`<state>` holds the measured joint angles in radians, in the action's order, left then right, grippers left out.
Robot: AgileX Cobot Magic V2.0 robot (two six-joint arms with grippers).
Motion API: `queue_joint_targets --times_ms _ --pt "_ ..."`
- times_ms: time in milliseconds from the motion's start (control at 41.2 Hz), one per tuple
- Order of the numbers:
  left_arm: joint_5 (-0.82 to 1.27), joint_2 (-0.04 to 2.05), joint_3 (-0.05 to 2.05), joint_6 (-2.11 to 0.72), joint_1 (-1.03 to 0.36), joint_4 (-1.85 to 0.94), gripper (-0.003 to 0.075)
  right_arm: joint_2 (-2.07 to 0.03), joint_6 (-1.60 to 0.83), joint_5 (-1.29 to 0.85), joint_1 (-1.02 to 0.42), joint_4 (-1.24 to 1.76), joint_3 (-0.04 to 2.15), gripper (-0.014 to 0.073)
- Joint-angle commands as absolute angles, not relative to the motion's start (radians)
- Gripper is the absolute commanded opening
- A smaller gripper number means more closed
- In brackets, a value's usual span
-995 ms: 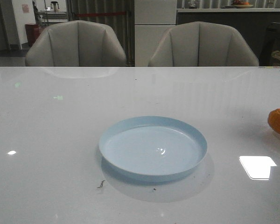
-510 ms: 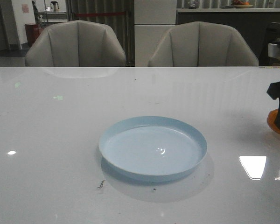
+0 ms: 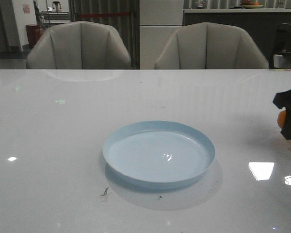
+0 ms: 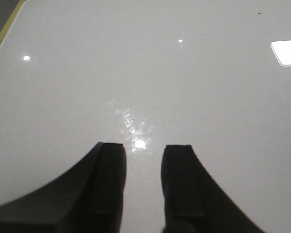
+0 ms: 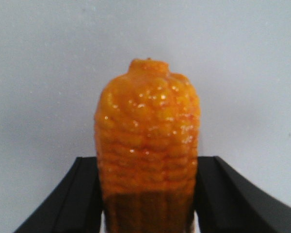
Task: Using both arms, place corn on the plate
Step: 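Lower the right gripper onto the orange corn cob and grasp it, then carry the corn with the right gripper and lower it onto the plate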
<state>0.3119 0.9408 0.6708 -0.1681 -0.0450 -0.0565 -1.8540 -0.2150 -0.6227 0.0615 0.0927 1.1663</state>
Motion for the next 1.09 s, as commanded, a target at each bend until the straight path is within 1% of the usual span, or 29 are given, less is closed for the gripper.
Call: queue_joint_targets --times_ms 0,121,243,534,679,874,971,1068 --pt "0.231 0.925 0.697 -0.161 -0.044 -0.067 0.0283 -1.805 -0.226 -0.663 0.04 0.127 1.252 0.0327" --pt "0.229 0.925 0.697 -0.161 -0.044 -0.069 0.0283 -1.805 -0.226 -0.718 -0.031 0.13 1.325 0.0327" --pt "0.229 0.925 0.697 -0.161 -0.044 -0.071 0.0283 -1.805 -0.226 -0.73 -0.123 0.131 1.367 0.0327" --pt "0.229 0.925 0.697 -0.161 -0.044 -0.073 0.0283 -1.806 -0.226 -0.641 -0.394 0.131 1.373 0.0327" --pt "0.229 0.925 0.697 -0.161 -0.044 -0.073 0.0282 -1.82 -0.226 -0.582 -0.473 0.131 1.373 0.0327" --pt "0.229 0.925 0.697 -0.161 -0.044 -0.073 0.0281 -1.869 -0.226 -0.568 -0.518 0.132 1.373 0.033" --pt "0.229 0.925 0.697 -0.161 -0.044 -0.073 0.0281 -1.896 -0.226 -0.57 -0.521 0.138 1.373 0.0377" --pt "0.229 0.925 0.697 -0.161 -0.044 -0.073 0.0281 -1.909 -0.226 -0.567 -0.527 0.142 1.373 0.0461"
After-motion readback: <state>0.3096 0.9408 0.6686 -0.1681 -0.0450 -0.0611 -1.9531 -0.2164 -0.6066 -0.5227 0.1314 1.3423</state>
